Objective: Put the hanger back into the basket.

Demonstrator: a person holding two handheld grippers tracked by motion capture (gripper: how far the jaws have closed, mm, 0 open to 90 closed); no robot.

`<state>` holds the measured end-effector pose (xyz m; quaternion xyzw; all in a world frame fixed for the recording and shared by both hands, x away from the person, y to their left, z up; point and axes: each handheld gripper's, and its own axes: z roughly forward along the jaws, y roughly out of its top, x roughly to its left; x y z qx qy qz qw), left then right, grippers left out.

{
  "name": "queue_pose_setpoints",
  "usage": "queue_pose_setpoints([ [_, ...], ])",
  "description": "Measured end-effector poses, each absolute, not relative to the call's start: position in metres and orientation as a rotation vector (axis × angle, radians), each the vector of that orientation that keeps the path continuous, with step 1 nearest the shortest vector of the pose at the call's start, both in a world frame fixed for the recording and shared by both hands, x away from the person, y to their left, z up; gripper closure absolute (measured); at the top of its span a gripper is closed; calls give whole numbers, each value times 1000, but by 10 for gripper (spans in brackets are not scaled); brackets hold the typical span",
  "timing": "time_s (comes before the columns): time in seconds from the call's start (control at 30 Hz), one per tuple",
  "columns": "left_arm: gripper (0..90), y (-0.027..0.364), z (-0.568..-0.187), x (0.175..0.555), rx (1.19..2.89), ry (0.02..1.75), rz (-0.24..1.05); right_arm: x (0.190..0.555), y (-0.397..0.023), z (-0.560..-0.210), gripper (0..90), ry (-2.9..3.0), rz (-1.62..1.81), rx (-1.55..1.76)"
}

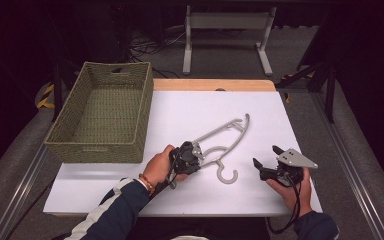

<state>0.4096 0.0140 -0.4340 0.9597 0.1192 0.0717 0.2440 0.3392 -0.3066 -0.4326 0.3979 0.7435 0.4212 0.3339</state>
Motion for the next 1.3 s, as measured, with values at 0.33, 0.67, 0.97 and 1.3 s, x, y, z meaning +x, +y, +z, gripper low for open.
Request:
queue_pose_setpoints([
  [0.33, 789, 17, -435, 413, 2640, 358, 155, 340, -304, -434, 188, 1979, 1084, 1026],
  [0.67, 715, 9, -429, 424, 2748, 382, 62, 342, -301, -436, 188, 2017, 1070, 1018],
  [0.97, 772, -2, -427, 416, 2812, 326, 161, 342, -298, -436, 188, 2036, 1070, 1009],
  [1.3, 819, 7, -432, 404, 2711, 312, 259, 342, -298, -437, 188, 2033, 1069, 1018],
])
